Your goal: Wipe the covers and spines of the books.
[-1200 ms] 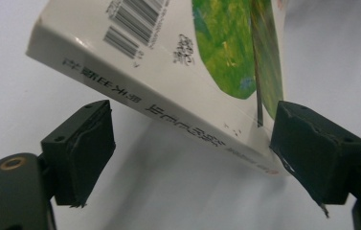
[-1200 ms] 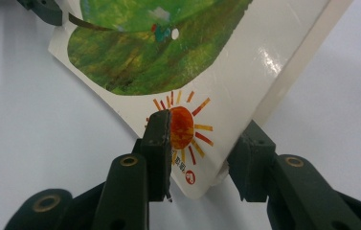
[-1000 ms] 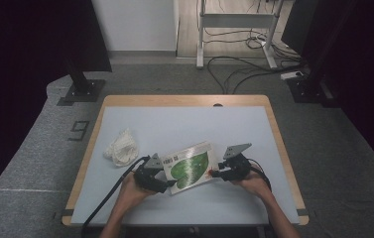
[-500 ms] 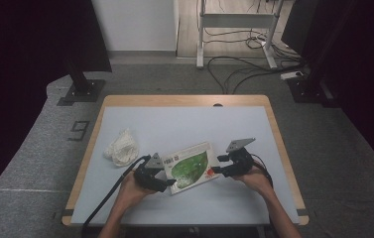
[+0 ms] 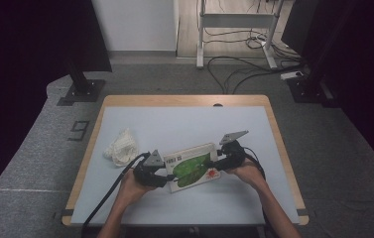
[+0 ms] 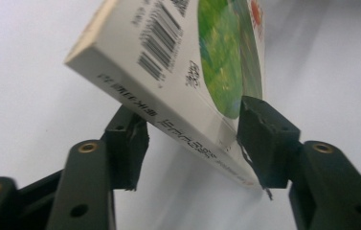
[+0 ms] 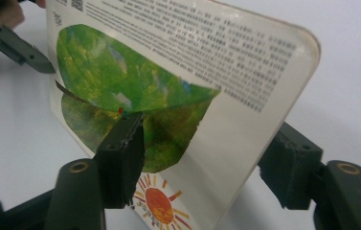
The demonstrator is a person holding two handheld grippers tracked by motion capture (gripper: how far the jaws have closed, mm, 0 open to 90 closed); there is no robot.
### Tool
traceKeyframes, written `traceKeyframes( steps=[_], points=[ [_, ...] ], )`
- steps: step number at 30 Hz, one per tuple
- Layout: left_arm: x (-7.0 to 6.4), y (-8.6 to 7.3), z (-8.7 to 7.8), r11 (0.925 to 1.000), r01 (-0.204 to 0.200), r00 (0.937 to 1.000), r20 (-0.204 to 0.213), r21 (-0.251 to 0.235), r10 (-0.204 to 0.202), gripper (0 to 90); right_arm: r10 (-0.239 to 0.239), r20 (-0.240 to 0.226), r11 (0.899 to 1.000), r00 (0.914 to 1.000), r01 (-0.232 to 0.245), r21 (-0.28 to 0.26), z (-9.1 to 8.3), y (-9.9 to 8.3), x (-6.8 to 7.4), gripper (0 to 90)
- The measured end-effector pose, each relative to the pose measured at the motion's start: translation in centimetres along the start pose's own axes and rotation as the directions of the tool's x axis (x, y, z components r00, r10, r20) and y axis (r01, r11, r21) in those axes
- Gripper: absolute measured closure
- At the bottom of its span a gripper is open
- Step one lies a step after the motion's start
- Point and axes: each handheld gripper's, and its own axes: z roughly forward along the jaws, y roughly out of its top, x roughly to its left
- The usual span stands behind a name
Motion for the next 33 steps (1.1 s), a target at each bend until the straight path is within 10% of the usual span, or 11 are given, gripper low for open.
traceKeyframes(
  steps=[15, 33],
  points=[
    [0.9, 1.4, -1.5, 0.9995, -0.004, 0.9997, -0.025, 0.033, 0.005, 65.2, -0.012, 0.050, 0.999, 0.9987, 0.014, -0.042, -1.2, 0.9, 1.2, 52.3],
    [3.2, 2.5, -2.1, 0.9992, -0.009, 0.9918, -0.127, 0.039, 0.014, 64.1, -0.054, 0.132, 0.995, 0.9898, 0.065, -0.078, -0.1, 2.5, 1.6, 54.2]
  ],
)
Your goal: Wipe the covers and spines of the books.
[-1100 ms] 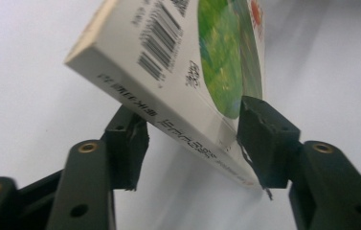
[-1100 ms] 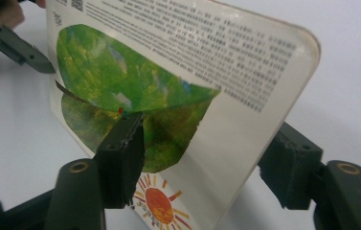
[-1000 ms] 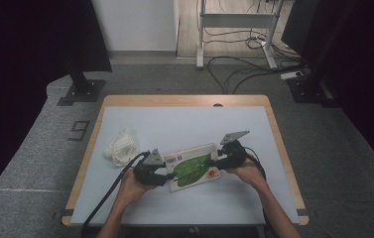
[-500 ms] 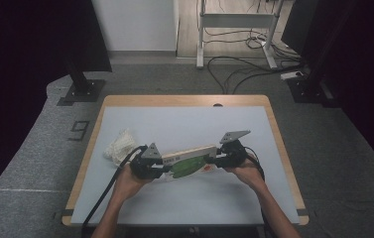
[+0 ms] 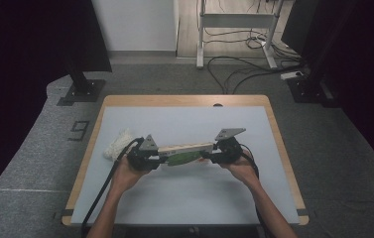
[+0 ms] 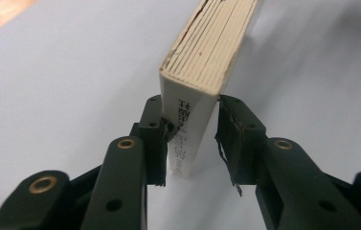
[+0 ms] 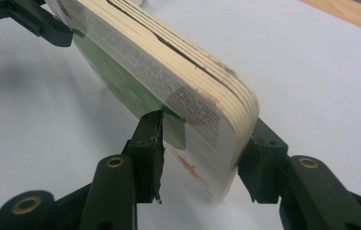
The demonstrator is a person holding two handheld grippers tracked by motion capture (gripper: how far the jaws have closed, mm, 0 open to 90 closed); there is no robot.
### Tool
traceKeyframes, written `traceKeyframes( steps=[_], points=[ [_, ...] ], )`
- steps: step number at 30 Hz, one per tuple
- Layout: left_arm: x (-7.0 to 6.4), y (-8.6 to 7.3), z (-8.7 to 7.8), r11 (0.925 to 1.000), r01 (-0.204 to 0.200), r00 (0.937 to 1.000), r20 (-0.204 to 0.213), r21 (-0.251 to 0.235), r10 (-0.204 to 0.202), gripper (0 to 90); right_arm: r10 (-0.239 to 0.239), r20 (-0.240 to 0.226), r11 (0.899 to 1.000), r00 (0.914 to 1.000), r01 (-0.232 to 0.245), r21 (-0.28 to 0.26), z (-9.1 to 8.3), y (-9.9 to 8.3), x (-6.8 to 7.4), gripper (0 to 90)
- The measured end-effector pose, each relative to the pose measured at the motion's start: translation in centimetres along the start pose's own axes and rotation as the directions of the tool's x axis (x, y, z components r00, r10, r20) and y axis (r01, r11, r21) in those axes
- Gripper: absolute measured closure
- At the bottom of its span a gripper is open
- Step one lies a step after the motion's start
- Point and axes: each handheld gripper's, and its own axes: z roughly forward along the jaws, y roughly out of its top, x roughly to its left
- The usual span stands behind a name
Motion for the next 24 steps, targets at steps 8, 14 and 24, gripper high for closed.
traceKeyframes(
  steps=[8, 14, 24],
  points=[
    [1.0, 0.0, 0.5, 0.9999, 0.000, 0.9983, -0.057, -0.012, -0.001, 61.7, -0.022, 0.040, 1.000, 0.9990, 0.023, -0.012, 0.8, 0.8, -0.3, 54.8],
    [1.0, -0.2, 1.2, 1.0000, 0.002, 0.9975, -0.070, 0.008, -0.001, 60.5, -0.036, 0.061, 0.999, 0.9975, 0.036, 0.000, 1.4, 0.7, -0.2, 54.8],
    [0.6, -0.4, 0.9, 0.9999, 0.013, 0.9994, -0.030, -0.001, -0.013, 58.6, -0.031, 0.031, 1.000, 0.9990, 0.031, 0.006, 1.0, 0.1, 0.0, 53.8]
  ],
)
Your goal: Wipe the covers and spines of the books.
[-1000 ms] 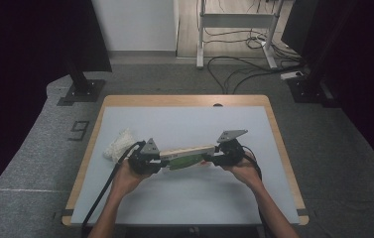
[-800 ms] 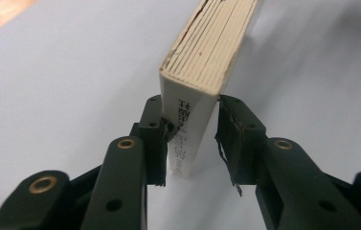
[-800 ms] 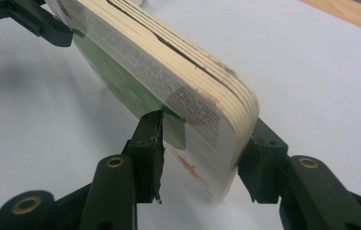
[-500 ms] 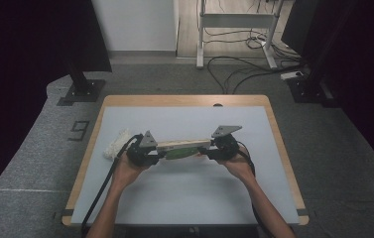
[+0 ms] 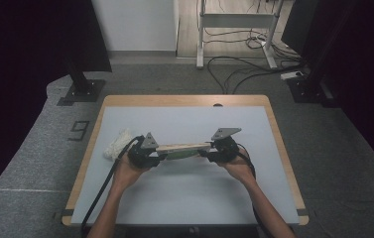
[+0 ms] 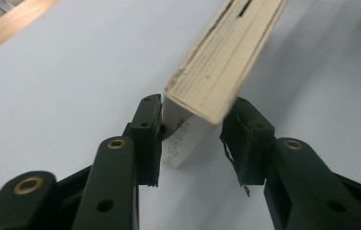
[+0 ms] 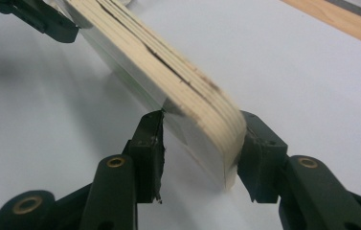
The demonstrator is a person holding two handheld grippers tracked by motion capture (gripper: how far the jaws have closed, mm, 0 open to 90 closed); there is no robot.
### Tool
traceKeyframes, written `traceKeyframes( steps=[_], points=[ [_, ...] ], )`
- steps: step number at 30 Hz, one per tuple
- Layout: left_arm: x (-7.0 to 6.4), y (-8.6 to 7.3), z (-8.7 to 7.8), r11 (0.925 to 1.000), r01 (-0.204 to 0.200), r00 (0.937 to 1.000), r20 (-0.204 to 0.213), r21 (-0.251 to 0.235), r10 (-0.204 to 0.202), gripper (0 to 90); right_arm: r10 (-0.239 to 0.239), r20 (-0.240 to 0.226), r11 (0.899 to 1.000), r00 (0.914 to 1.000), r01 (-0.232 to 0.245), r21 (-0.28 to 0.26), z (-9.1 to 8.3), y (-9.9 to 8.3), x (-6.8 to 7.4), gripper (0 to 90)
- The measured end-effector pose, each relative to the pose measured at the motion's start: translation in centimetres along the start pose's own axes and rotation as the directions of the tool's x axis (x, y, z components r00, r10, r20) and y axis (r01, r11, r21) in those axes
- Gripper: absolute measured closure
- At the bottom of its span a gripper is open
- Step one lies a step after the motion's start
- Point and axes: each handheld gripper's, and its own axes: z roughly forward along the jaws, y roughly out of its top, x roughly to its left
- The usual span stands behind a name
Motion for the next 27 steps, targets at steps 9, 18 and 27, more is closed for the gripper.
traceKeyframes(
  steps=[9, 18, 27],
  points=[
    [-0.5, -0.8, -0.5, 0.9993, 0.026, 0.9973, 0.070, -0.026, -0.024, 51.9, 0.020, -0.043, 1.000, 0.9989, -0.019, 0.008, -0.7, -0.6, 0.7, 48.0],
    [-1.7, -1.4, -0.5, 0.9988, 0.048, 0.9961, 0.075, -0.011, -0.047, 37.0, 0.042, -0.064, 0.999, 0.9971, -0.041, 0.010, -1.0, -1.8, 1.4, 37.9],
    [-2.6, -2.3, -0.4, 0.9948, 0.102, 0.9908, 0.090, -0.006, -0.101, 25.9, 0.071, -0.071, 0.997, 0.9949, -0.069, 0.024, -1.4, -2.9, 2.0, 29.5]
  ],
)
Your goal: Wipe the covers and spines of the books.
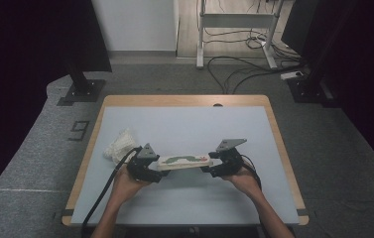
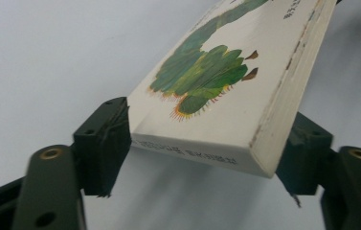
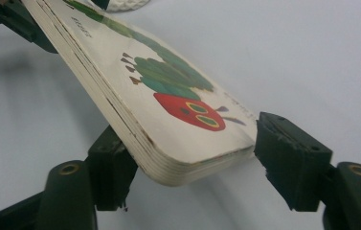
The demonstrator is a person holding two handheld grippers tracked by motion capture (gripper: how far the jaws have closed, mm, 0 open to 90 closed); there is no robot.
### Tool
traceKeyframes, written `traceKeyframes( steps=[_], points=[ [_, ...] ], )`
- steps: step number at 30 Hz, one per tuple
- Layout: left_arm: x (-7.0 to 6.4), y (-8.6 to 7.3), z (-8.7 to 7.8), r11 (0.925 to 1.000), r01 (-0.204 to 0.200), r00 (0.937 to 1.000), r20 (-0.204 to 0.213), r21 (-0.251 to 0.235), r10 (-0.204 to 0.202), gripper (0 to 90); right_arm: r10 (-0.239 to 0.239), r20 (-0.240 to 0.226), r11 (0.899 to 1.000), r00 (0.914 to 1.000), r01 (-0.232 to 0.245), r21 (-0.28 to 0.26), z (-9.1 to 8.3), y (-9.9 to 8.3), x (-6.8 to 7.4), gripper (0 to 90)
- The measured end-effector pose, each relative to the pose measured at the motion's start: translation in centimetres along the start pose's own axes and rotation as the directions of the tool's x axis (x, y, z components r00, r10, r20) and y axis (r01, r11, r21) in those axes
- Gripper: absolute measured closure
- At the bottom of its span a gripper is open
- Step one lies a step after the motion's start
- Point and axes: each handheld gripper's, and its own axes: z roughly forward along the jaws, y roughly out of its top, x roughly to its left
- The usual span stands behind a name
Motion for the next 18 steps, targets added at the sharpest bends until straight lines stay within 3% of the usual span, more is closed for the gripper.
traceKeyframes(
  steps=[11, 18],
  points=[
    [-1.7, -1.2, 0.5, 0.9998, -0.003, 1.0000, 0.003, 0.021, 0.003, 19.8, -0.029, -0.003, 0.999, 0.9996, 0.029, 0.030, 0.2, -1.7, 1.2, 24.2],
    [-1.9, -1.9, 0.7, 0.9990, 0.044, 0.9990, 0.003, 0.011, -0.044, 17.4, -0.018, -0.006, 1.000, 0.9998, 0.018, 0.019, 0.2, -2.4, 1.4, 23.9]
  ],
)
